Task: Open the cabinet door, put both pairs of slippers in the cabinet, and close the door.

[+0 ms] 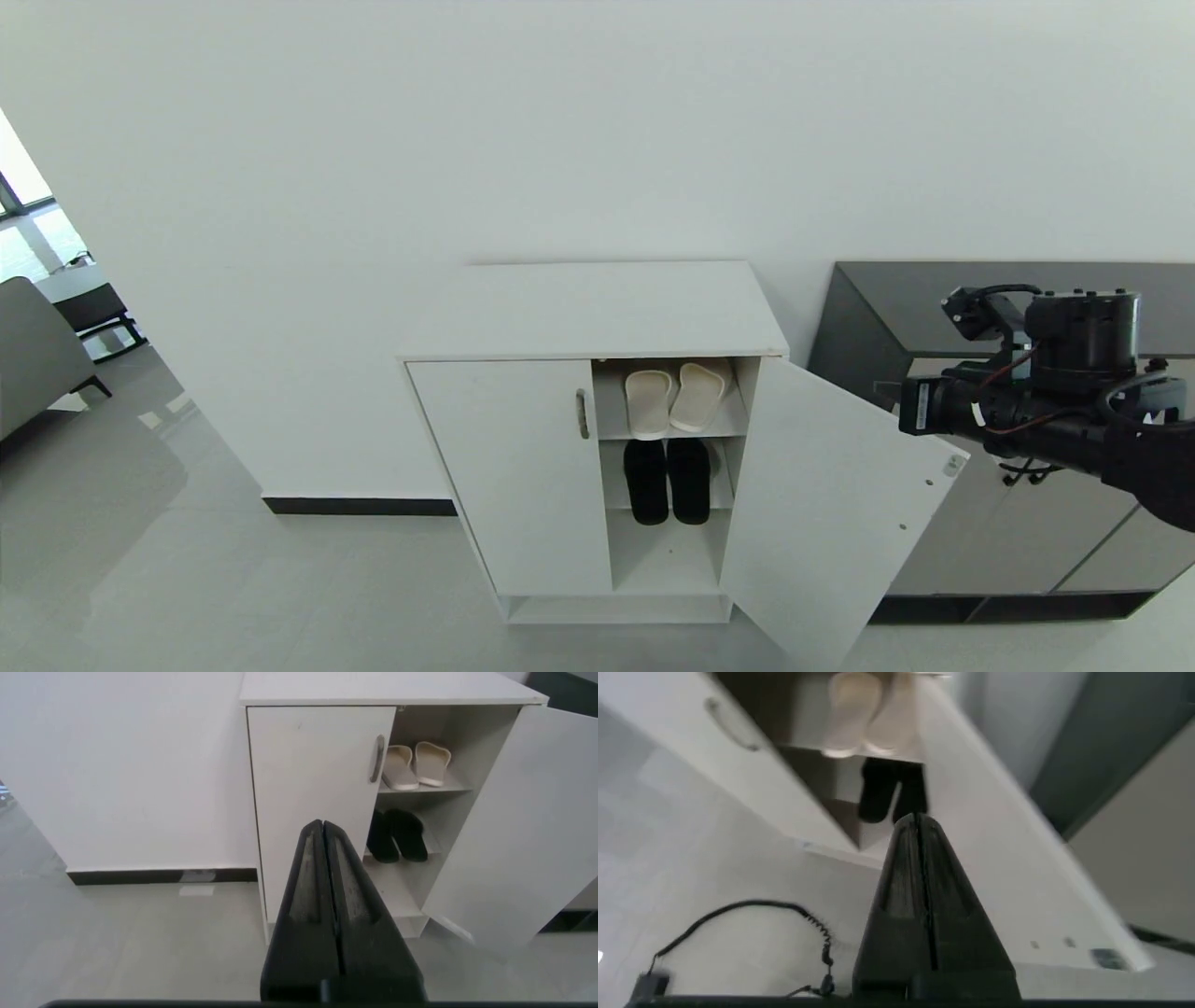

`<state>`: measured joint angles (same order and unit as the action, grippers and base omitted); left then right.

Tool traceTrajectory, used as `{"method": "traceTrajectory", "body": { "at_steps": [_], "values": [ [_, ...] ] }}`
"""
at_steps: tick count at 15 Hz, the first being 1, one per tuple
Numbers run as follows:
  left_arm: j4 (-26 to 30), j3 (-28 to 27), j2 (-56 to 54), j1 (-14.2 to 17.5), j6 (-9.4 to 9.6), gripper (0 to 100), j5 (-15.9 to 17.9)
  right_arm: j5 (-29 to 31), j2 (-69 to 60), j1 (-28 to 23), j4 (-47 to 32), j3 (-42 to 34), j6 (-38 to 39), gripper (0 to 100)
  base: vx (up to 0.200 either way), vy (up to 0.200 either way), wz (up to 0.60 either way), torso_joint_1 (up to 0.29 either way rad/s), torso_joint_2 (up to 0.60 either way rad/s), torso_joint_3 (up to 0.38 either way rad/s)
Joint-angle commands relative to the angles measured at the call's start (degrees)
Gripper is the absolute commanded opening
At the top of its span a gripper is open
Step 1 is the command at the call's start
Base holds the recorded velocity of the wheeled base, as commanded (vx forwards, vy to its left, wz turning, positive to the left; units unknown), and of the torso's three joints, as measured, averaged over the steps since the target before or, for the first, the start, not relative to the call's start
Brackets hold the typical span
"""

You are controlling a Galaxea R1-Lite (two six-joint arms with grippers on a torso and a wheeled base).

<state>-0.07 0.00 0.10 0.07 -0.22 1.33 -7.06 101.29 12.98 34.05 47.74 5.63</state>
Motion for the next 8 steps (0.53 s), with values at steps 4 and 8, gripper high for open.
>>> {"method": "traceTrajectory", "body": {
  "at_steps": [4,8],
  "values": [
    [0.0,0.0,0.1,0.0,-0.04,0,0.0,-1.6,5.7,-8.2,0.0,4.6,0.0,0,0.000,0.000,0.00,0.000,0.00,0.000],
    [0.0,0.0,0.1,0.0,-0.04,0,0.0,-1.7,12.5,-13.3,0.1,8.1,0.0,0,0.000,0.000,0.00,0.000,0.00,0.000]
  ]
}}
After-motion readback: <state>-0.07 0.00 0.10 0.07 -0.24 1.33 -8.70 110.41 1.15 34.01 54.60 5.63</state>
